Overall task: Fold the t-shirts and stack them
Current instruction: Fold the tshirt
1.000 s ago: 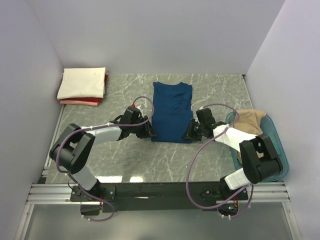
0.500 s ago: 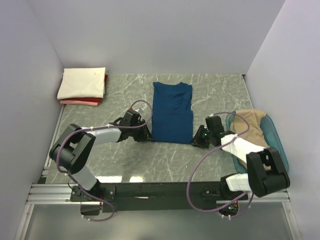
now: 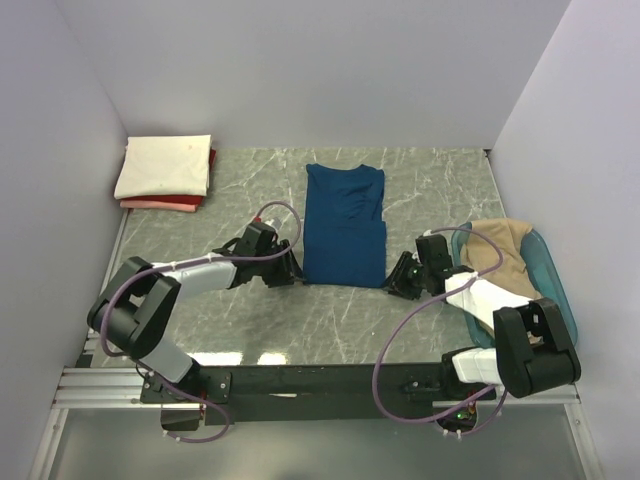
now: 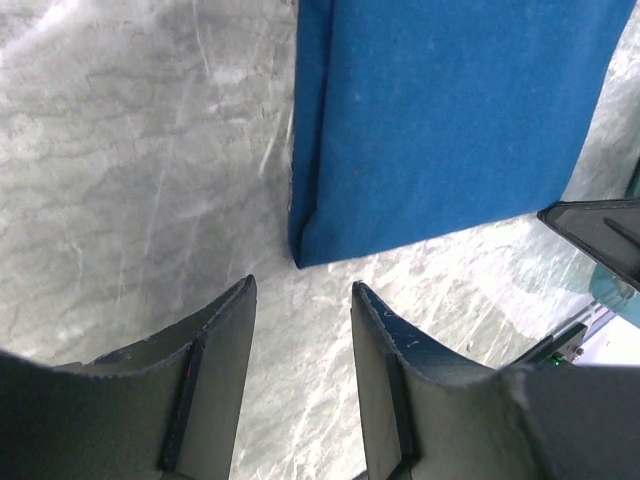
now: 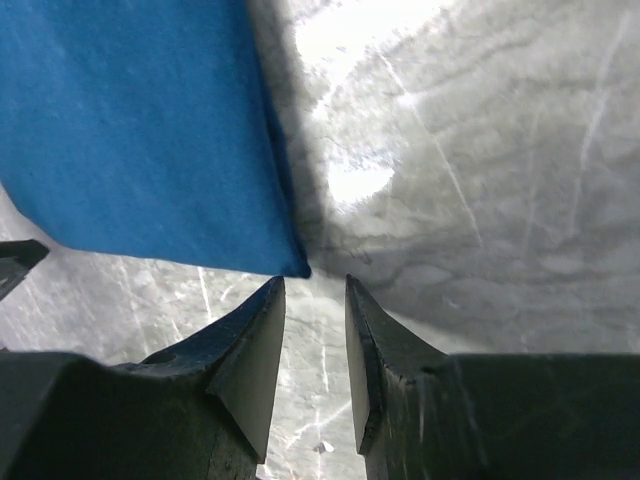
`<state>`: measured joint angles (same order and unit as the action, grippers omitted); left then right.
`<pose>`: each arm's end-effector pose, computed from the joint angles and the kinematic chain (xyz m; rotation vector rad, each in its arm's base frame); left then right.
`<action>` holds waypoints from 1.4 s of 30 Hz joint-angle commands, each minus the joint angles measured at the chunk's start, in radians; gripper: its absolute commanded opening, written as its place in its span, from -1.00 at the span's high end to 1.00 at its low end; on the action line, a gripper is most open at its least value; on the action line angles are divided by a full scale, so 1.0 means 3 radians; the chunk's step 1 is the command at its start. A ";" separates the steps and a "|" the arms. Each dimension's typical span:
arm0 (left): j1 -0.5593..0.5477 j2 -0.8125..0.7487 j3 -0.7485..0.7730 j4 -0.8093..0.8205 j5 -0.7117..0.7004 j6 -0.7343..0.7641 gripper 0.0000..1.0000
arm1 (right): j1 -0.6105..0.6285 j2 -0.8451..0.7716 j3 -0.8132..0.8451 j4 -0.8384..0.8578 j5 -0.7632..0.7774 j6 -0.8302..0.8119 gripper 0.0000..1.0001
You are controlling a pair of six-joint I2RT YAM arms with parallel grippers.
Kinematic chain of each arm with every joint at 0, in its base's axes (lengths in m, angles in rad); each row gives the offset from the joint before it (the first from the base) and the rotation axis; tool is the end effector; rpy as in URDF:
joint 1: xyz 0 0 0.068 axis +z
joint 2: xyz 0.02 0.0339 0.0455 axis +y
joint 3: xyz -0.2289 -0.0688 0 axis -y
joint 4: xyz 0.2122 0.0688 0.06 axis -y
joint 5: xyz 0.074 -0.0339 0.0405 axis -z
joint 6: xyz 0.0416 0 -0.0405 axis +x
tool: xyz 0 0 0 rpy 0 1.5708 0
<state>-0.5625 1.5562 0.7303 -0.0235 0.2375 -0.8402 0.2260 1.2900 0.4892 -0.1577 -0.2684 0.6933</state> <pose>0.2318 -0.1577 0.1411 -0.2442 2.5935 -0.8706 0.2051 0.0585 0.1295 0.4989 2.5804 0.6859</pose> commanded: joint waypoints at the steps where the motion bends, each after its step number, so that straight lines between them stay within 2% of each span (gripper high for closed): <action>1: -0.0012 0.0089 0.0004 0.0185 -0.0030 -0.0011 0.03 | -0.0027 0.0062 -0.0015 0.0198 -0.0005 0.0036 0.24; 11: -0.0047 0.0411 0.0086 0.0308 -0.0081 -0.0083 0.07 | -0.0017 0.0220 -0.0015 0.0362 -0.0005 0.0102 0.25; 18: -0.0119 0.0570 0.0122 0.0344 -0.0142 -0.0124 0.12 | -0.0017 0.0348 -0.0020 0.0510 -0.0041 0.0153 0.33; 20: -0.0134 0.0596 0.0137 0.0359 -0.0127 -0.0144 0.25 | -0.0022 0.0353 -0.0010 0.0516 -0.0041 0.0159 0.39; 23: -0.0170 0.0550 0.0148 0.0365 -0.0127 -0.0170 0.56 | -0.0022 0.0312 -0.0005 0.0516 -0.0077 0.0159 0.65; 24: -0.0180 0.0514 0.0148 0.0344 -0.0132 -0.0180 0.70 | -0.0022 0.0292 -0.0010 0.0505 -0.0092 0.0159 0.88; 25: -0.0186 0.0473 0.0133 0.0319 -0.0142 -0.0190 0.84 | -0.0017 0.0226 -0.0030 0.0480 -0.0102 0.0154 0.98; 26: -0.0201 0.0382 0.0087 0.0308 -0.0142 -0.0201 0.88 | -0.0022 0.0180 -0.0046 0.0454 -0.0118 0.0148 1.00; 28: -0.0206 0.0264 0.0015 0.0278 -0.0137 -0.0221 0.99 | -0.0017 -0.0009 -0.0107 0.0357 -0.0128 0.0133 1.00; 33: -0.0293 -0.0267 -0.0332 0.0196 -0.0183 -0.0328 0.99 | -0.0012 -0.0587 -0.0311 0.0021 -0.0220 0.0102 1.00; 38: -0.0630 -0.0973 -0.0720 -0.0003 -0.0418 -0.0573 0.99 | 0.0024 -0.1578 -0.0725 -0.0338 -0.0430 0.0174 1.00; 42: -0.0978 -0.1546 -0.1048 -0.0141 -0.0658 -0.0901 0.99 | 0.0080 -0.2614 -0.0991 -0.0975 -0.0496 0.0256 1.00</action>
<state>-0.8066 1.1790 0.4770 0.0109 0.1204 -1.0210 0.2398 0.6605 0.2298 -0.2806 -0.3988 0.7525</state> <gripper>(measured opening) 0.015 0.010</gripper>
